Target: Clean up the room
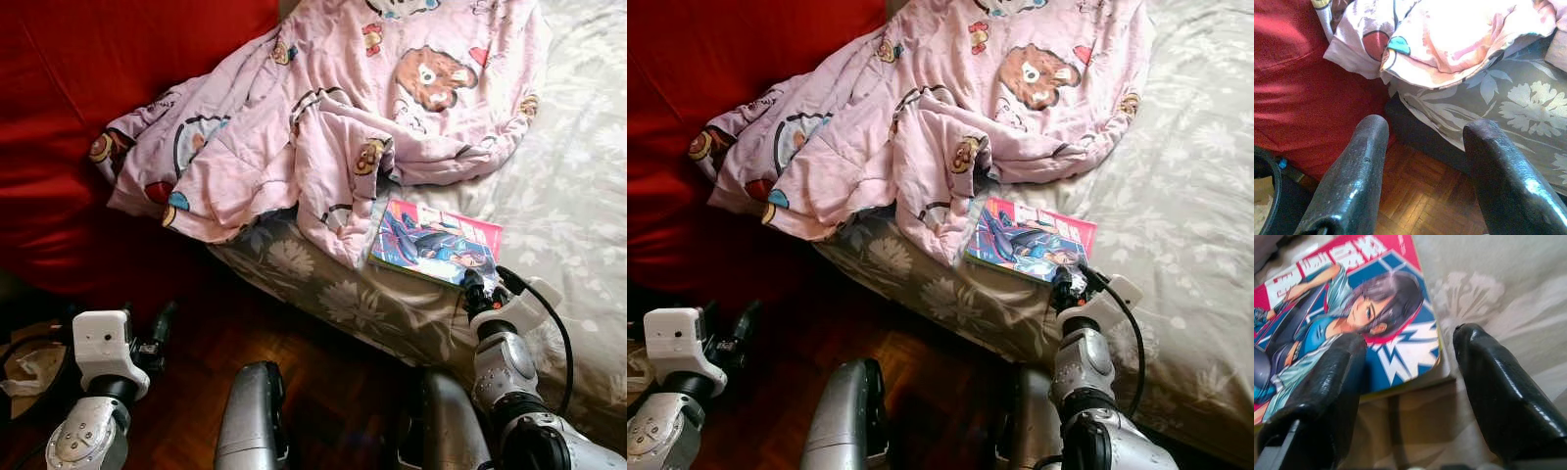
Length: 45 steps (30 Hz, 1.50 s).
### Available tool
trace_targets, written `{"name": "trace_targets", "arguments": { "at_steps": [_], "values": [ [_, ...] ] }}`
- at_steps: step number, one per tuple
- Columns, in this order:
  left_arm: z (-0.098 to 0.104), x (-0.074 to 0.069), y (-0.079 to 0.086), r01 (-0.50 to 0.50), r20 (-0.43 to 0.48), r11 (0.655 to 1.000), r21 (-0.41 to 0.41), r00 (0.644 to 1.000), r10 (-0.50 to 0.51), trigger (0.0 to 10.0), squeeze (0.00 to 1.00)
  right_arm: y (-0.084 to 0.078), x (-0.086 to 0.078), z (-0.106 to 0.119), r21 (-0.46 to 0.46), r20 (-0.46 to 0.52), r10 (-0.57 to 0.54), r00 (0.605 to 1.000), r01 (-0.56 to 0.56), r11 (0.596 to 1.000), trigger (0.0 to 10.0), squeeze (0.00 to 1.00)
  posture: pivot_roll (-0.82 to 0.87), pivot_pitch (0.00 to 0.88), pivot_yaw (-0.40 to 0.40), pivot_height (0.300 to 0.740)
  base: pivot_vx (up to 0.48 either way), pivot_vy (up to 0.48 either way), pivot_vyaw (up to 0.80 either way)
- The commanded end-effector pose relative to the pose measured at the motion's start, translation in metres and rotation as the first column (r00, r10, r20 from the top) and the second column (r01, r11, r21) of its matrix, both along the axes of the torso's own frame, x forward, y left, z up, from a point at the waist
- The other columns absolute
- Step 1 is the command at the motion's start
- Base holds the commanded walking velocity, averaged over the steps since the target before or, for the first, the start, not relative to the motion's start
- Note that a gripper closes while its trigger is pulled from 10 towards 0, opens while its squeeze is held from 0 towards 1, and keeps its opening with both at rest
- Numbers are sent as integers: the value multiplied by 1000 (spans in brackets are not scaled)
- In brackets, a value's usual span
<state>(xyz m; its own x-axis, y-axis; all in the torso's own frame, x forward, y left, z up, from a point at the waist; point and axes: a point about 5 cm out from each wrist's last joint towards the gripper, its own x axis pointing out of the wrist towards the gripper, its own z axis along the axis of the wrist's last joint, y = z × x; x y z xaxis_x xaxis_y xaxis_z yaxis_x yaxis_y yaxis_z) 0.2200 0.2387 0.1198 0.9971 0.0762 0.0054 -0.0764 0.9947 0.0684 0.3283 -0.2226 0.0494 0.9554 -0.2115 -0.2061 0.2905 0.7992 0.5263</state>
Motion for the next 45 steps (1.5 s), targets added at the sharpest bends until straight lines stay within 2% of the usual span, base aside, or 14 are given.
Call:
{"name": "trace_targets", "arguments": {
  "at_steps": [1, 4, 13, 16, 24, 27, 31, 35, 38, 40, 45],
  "values": [
    [-4, -5, 5, -12, -36, 1000, 16, 999, 12, 10000, 0, 10, -10, -18, 58, -73, 28, 997, -24, 998, 10000, 0, 307, 301, 104, 572, 0, 0, 0],
    [-3, -6, 5, -9, -37, 1000, 19, 999, 10, 10000, 0, 18, -12, -25, 110, -90, 79, 993, -68, 992, 10000, 0, 311, 301, 105, 572, 0, 0, 0],
    [-2, -9, 7, -11, -44, 999, 35, 999, 12, 10000, 0, 25, -24, -41, 217, -132, 105, 986, -75, 973, 10000, 0, 322, 313, 110, 572, 0, 0, 0],
    [-2, -11, 8, -10, -49, 999, 40, 999, 12, 10000, 0, 29, -31, -50, 304, -154, 107, 982, -56, 951, 10000, 0, 326, 315, 112, 572, 0, 0, 0],
    [-2, -13, 9, -8, -56, 999, 50, 998, 10, 10000, 0, 36, -37, -56, 370, -161, 128, 979, -60, 927, 10000, 0, 330, 322, 114, 572, 0, 0, 0],
    [-1, -15, 9, -5, -60, 999, 54, 998, 9, 10000, 0, 34, -40, -60, 418, -172, 98, 980, -17, 908, 10000, 0, 337, 326, 118, 572, 0, 0, 0],
    [-1, -18, 9, -1, -66, 998, 59, 998, 5, 10000, 0, 30, -45, -64, 419, -204, 60, 977, 32, 907, 10000, 0, 341, 334, 126, 572, 0, 0, 0],
    [0, -18, 10, 5, -71, 998, 63, 997, 0, 10000, 0, 17, -50, -66, 410, -230, -38, 972, 133, 903, 10000, 0, 343, 335, 131, 572, 0, 0, 0],
    [0, -18, 10, 5, -72, 998, 62, 997, 0, 10000, 0, 18, -50, -66, 422, -223, -30, 974, 124, 898, 10000, 0, 342, 334, 131, 572, 0, 0, 0],
    [0, -17, 11, 8, -72, 998, 65, 997, -4, 10000, 0, 25, -48, -66, 417, -222, 28, 975, 69, 906, 10000, 0, 341, 334, 131, 572, 0, 0, 0],
    [2, -14, 11, 12, -70, 997, 74, 998, -7, 10000, 0, 43, -45, -67, 470, -219, 124, 968, -7, 882, 10000, 0, 346, 326, 134, 572, 0, 0, 0]
  ]
}}
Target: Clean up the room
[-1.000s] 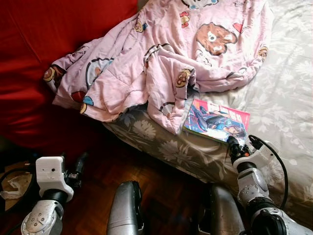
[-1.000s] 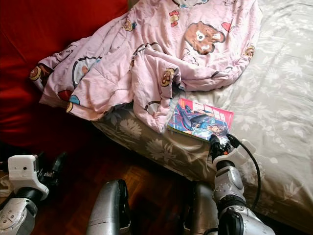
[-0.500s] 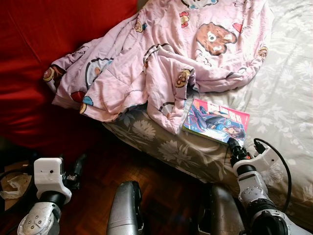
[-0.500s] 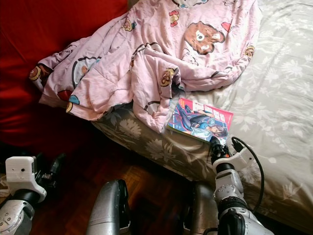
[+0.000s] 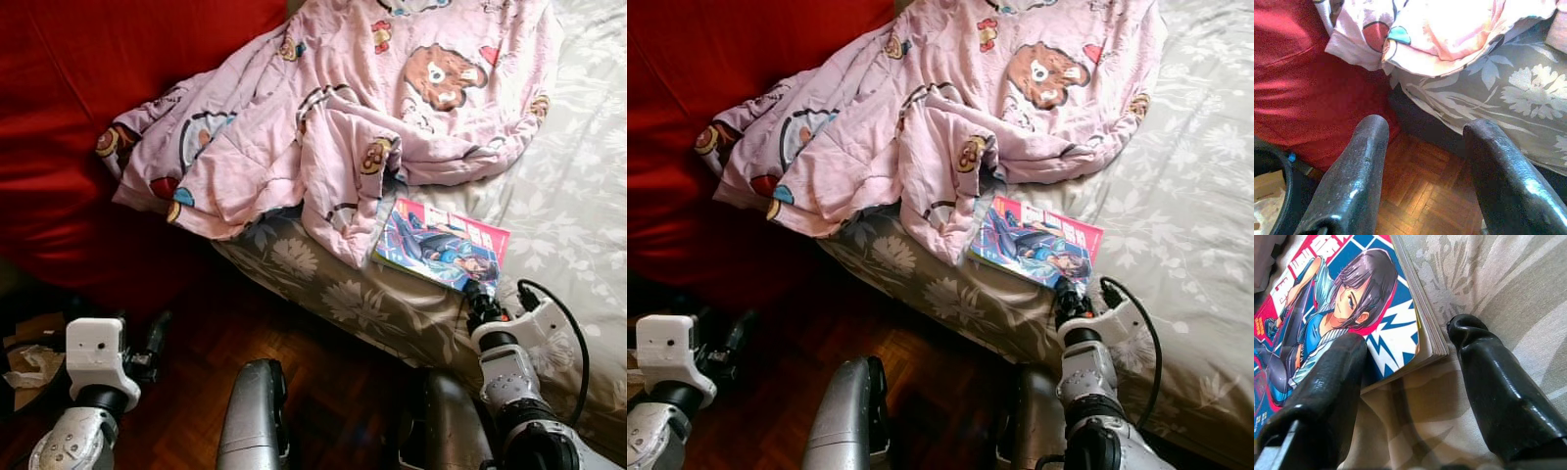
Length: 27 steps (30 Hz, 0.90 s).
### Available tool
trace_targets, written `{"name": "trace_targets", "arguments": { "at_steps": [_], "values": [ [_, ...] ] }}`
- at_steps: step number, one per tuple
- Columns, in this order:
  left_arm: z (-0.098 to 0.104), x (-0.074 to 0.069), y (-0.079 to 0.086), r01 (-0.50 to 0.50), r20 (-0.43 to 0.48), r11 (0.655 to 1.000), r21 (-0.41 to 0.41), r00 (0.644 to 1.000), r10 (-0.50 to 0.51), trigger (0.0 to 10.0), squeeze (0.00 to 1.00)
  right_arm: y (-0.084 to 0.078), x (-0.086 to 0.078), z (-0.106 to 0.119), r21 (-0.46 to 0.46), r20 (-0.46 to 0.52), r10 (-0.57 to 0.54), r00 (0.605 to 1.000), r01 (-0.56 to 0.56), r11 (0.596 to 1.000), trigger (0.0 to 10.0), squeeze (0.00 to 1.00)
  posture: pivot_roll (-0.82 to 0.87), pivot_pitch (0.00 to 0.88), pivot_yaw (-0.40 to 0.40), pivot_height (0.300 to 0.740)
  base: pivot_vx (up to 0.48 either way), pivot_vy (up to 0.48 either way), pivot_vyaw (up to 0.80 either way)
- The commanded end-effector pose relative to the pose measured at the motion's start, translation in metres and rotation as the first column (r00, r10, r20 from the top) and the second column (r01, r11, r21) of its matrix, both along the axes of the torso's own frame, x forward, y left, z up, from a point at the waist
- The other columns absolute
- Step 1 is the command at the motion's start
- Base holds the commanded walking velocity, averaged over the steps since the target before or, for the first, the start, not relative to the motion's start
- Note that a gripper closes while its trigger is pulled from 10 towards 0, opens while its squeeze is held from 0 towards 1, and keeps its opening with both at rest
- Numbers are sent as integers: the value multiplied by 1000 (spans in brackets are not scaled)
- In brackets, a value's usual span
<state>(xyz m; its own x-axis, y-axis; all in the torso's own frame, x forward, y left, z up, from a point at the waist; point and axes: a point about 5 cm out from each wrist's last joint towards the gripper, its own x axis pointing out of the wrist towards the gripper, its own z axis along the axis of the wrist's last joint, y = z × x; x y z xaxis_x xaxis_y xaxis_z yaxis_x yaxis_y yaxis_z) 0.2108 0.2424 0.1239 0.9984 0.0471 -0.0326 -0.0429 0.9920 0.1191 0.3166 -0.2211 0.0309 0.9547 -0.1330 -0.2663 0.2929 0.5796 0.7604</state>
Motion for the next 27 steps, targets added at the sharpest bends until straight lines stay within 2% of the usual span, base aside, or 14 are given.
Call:
{"name": "trace_targets", "arguments": {
  "at_steps": [1, 3, 10, 11, 12, 21, 27],
  "values": [
    [-2, -5, 8, -18, -28, 999, 33, 999, 19, 10000, 0, 44, -33, -48, 166, -210, 144, 967, -109, 980, 10000, 0, 346, 326, 134, 572, 0, 0, 0],
    [-1, -5, 8, -17, -26, 999, 37, 1000, 18, 10000, 0, 52, -30, -45, 181, -181, 183, 966, -150, 972, 10000, 0, 348, 324, 134, 572, 0, 0, 0],
    [0, -4, 8, -17, -23, 999, 37, 1000, 18, 10000, 0, 55, -27, -42, 196, -151, 185, 971, -154, 968, 10000, 0, 350, 324, 135, 572, 0, 0, 0],
    [0, -4, 8, -17, -23, 999, 36, 1000, 17, 10000, 0, 55, -26, -41, 196, -146, 186, 972, -155, 968, 9176, 0, 348, 323, 134, 572, 0, 0, 0],
    [0, -4, 8, -17, -23, 999, 36, 1000, 18, 10000, 0, 55, -25, -40, 195, -139, 184, 973, -155, 968, 0, 0, 347, 323, 133, 572, 0, 0, 0],
    [-2, -1, 7, -21, -23, 999, 35, 999, 22, 10000, 0, 45, -21, -35, 180, -111, 149, 983, -127, 975, 0, 0, 342, 315, 127, 572, 0, 0, 0],
    [-3, 0, 8, -28, -24, 999, 37, 999, 29, 10000, 0, 46, -17, -30, 172, -84, 149, 985, -133, 976, 0, 0, 338, 309, 127, 572, 0, 0, 0]
  ]
}}
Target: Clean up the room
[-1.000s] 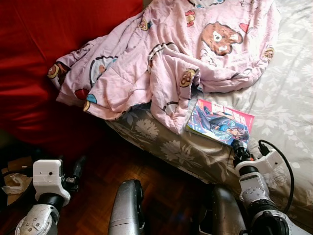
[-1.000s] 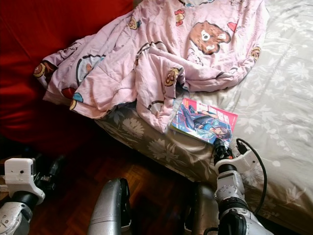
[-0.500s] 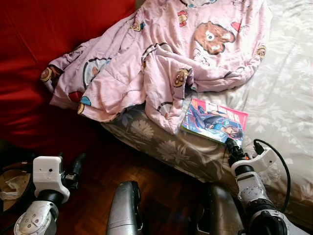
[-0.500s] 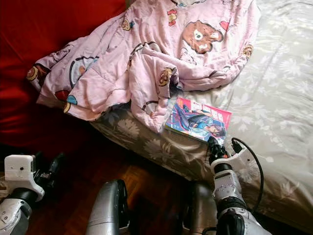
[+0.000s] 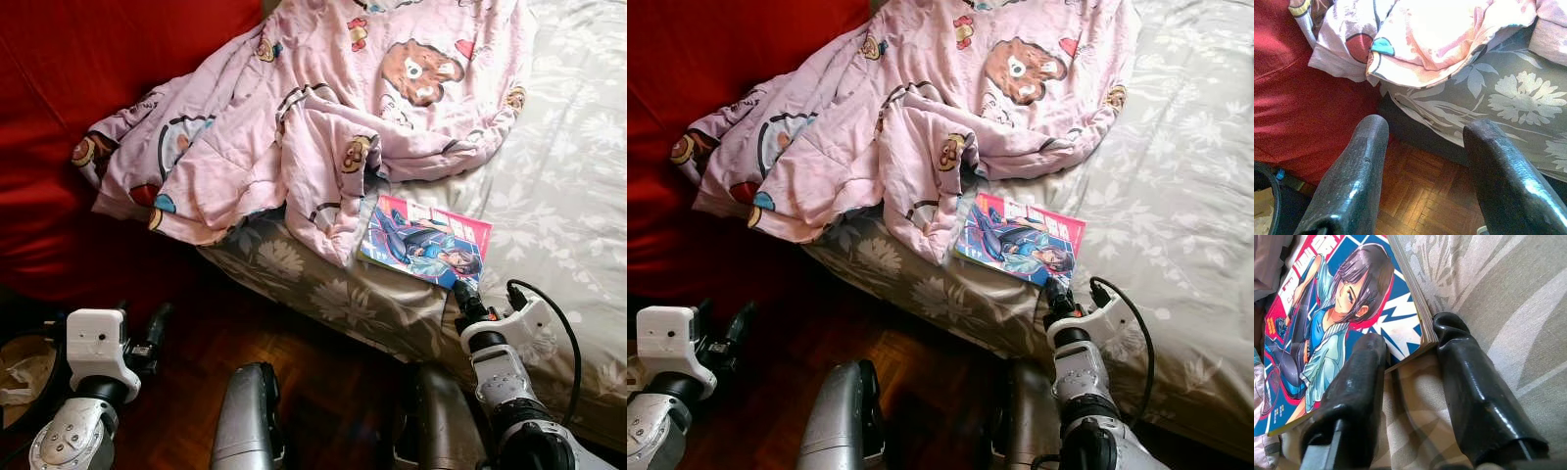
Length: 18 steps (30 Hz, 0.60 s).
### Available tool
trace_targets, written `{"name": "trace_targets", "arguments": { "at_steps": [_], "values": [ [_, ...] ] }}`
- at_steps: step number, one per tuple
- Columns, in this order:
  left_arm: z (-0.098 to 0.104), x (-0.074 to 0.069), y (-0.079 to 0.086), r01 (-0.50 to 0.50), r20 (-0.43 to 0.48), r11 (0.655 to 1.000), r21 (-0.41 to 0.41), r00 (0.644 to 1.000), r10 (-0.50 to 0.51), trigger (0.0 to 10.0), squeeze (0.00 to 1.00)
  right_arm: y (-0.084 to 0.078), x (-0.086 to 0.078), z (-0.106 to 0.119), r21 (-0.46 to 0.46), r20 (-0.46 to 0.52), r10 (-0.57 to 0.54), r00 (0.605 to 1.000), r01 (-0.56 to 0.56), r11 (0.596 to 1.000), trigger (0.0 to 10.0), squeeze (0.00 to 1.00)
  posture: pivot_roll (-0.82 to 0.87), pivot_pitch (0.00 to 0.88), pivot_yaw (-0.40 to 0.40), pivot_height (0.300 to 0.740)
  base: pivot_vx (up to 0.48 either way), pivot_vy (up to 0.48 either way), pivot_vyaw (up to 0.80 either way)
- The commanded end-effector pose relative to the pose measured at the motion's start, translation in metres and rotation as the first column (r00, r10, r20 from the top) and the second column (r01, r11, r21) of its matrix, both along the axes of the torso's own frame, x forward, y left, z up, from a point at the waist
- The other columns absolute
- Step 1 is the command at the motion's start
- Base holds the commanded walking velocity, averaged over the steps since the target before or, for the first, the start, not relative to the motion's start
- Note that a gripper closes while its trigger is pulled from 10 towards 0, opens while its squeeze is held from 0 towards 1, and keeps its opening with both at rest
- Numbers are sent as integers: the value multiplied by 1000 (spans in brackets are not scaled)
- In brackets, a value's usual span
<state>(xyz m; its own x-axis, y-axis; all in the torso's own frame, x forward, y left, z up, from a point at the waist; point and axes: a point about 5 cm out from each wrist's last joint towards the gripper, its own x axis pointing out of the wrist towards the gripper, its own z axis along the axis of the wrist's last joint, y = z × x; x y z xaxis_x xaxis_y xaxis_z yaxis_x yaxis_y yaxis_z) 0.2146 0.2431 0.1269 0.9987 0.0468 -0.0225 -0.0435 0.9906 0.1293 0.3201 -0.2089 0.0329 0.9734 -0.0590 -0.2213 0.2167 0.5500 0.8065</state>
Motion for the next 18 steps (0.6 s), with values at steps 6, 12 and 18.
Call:
{"name": "trace_targets", "arguments": {
  "at_steps": [6, 12, 18],
  "values": [
    [-11, -2, 10, -43, -40, 999, 26, 998, 44, 10000, 0, 44, -12, -22, 36, -58, 142, 988, -140, 989, 0, 0, 325, 293, 124, 572, 0, 0, 0],
    [-20, 5, 11, -59, -46, 998, 17, 997, 60, 10000, 0, 52, -9, -14, -48, 32, 165, 986, -163, 985, 0, 0, 292, 243, 105, 572, 0, 0, 0],
    [-23, 22, 14, -90, -11, 996, 4, 996, 90, 10000, 0, 45, -11, -7, -116, 123, 163, 979, -149, 982, 0, 0, 245, 146, 70, 572, 0, 0, 0]
  ]
}}
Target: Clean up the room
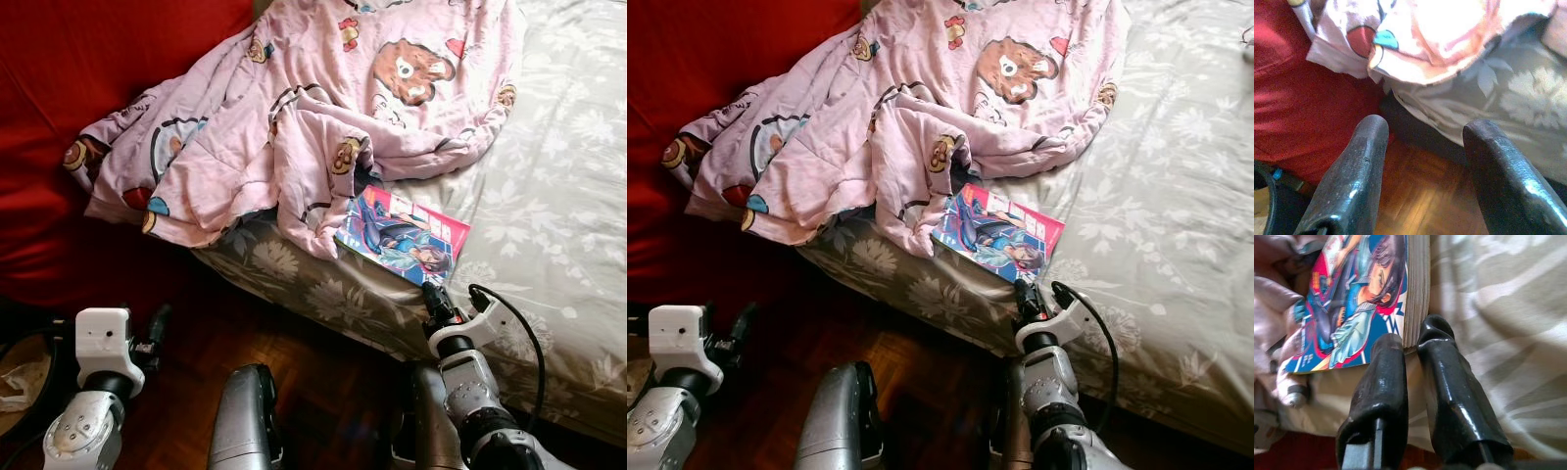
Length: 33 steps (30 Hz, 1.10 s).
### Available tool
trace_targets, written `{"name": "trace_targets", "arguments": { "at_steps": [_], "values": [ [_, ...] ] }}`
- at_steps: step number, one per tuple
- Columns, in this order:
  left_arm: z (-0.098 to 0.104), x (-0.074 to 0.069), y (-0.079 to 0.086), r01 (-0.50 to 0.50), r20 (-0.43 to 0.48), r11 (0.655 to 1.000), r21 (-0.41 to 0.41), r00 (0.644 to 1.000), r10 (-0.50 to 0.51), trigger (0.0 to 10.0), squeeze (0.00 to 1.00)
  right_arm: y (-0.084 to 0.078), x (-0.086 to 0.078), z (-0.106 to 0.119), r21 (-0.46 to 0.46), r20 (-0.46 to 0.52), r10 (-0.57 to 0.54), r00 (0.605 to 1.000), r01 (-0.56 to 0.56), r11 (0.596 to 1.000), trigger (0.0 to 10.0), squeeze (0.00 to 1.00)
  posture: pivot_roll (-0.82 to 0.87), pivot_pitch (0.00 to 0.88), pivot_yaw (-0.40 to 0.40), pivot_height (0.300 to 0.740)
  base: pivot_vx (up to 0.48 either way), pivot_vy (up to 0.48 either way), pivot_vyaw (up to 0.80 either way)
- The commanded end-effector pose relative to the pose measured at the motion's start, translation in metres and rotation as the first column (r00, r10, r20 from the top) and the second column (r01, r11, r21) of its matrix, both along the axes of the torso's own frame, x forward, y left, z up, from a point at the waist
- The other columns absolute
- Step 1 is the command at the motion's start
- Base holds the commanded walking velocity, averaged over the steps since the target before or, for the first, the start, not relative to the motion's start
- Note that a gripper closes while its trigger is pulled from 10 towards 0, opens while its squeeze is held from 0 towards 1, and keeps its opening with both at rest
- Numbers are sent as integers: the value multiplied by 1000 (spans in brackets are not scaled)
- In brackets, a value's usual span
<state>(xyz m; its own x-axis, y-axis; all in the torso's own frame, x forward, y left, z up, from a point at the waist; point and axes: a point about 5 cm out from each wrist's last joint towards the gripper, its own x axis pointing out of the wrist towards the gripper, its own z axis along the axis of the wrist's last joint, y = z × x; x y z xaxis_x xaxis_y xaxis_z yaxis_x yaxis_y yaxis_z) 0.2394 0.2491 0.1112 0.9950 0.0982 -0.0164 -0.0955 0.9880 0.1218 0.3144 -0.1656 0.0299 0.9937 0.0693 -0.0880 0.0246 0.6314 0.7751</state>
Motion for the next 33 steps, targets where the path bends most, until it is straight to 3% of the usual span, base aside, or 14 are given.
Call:
{"name": "trace_targets", "arguments": {
  "at_steps": [1, 5, 6, 10, 15, 23, 24, 26, 33],
  "values": [
    [-8, -2, 8, -39, -17, 999, 10, 999, 40, 10000, 0, 0, -6, -4, -33, 3, 4, 1000, -4, 999, 0, 0, 245, 146, 70, 572, 0, 0, 0],
    [-12, 1, 8, -43, -17, 999, 7, 999, 44, 10000, 0, -11, -8, -1, -80, 29, -46, 999, 48, 996, 0, 0, 219, 103, 57, 572, 0, 0, 0],
    [-17, 1, 8, -50, -21, 999, 4, 999, 50, 10000, 0, -22, -10, 2, -116, 46, -89, 995, 94, 989, 0, 0, 206, 70, 52, 572, 0, 0, 0],
    [-26, 2, 10, -82, -20, 997, -12, 996, 82, 10000, 0, -35, -15, 7, -212, 73, -141, 987, 154, 965, 0, 0, 189, 10, 31, 572, 0, 0, 0],
    [-36, 6, 5, -80, -24, 996, -29, 997, 80, 10000, 0, -44, -17, 14, -284, 91, -196, 976, 214, 934, 0, 0, 157, 0, 0, 572, 0, 0, 0],
    [-56, 4, 0, -128, -53, 986, -110, 991, 123, 10000, 0, -41, -13, 32, -443, 142, -97, 985, 151, 884, 0, 0, 130, 0, -28, 572, 0, 0, 0],
    [-62, 2, 0, -143, -68, 982, -124, 988, 136, 10000, 0, -40, -12, 33, -507, 131, -62, 989, 120, 854, 10000, 0, 119, 0, -32, 572, 0, 0, 0],
    [-69, 0, 1, -163, -84, 977, -138, 985, 153, 10000, 0, -41, -12, 33, -564, 113, -46, 993, 102, 819, 10000, 0, 109, 0, -37, 572, 0, 0, 0],
    [-84, 1, 1, -195, -123, 967, -162, 977, 176, 10000, 0, -42, -6, 42, -587, 136, -42, 990, 114, 802, 10000, 0, 98, 0, -40, 591, 0, 0, 0]
  ]
}}
